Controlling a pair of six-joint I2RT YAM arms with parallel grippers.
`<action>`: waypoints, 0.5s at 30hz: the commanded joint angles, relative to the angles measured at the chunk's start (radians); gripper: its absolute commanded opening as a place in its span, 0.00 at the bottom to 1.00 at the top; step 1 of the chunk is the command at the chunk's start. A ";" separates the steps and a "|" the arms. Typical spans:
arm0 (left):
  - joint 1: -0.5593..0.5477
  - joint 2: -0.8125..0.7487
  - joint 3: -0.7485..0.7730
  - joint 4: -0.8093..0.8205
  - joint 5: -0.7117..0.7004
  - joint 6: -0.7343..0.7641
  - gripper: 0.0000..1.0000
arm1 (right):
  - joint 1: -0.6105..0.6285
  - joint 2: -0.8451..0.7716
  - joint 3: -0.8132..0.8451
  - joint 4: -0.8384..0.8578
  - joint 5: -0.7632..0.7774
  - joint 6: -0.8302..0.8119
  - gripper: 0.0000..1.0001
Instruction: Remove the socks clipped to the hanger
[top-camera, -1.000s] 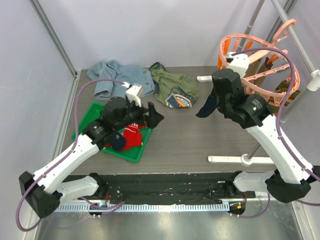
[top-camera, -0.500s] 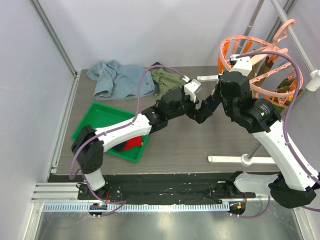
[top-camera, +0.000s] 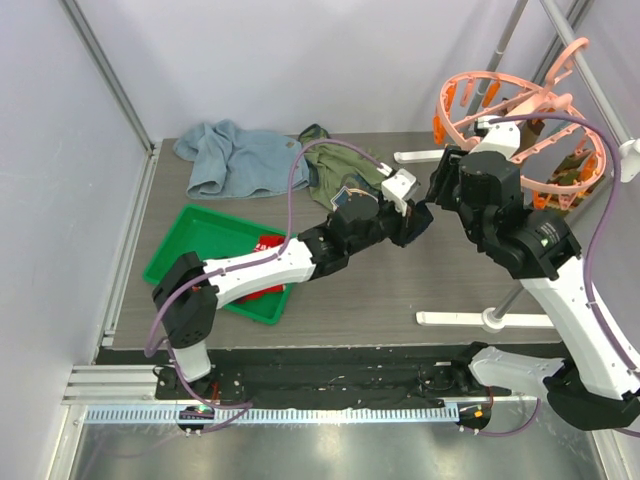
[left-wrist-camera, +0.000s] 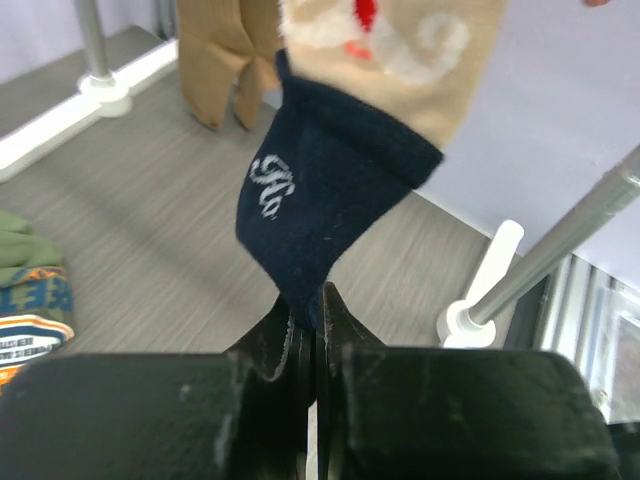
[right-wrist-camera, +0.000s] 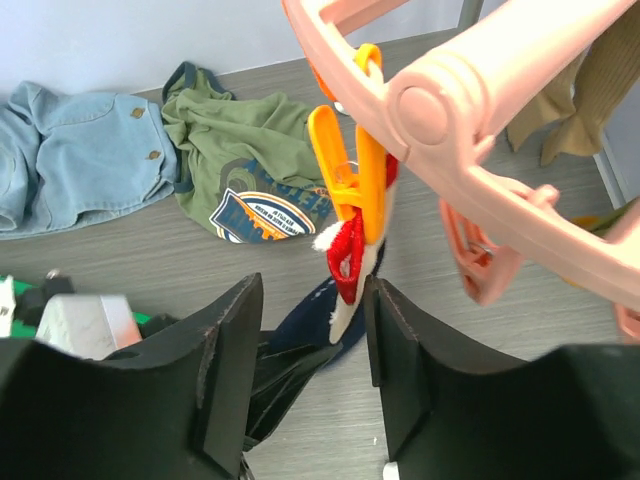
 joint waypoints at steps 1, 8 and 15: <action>-0.061 -0.074 -0.039 0.130 -0.167 0.068 0.00 | -0.006 -0.027 0.081 -0.014 0.022 0.007 0.54; -0.138 -0.071 -0.050 0.170 -0.307 0.145 0.00 | -0.006 0.001 0.185 -0.041 0.061 -0.039 0.56; -0.173 -0.066 -0.056 0.183 -0.335 0.162 0.00 | -0.005 0.053 0.282 -0.074 0.124 -0.068 0.56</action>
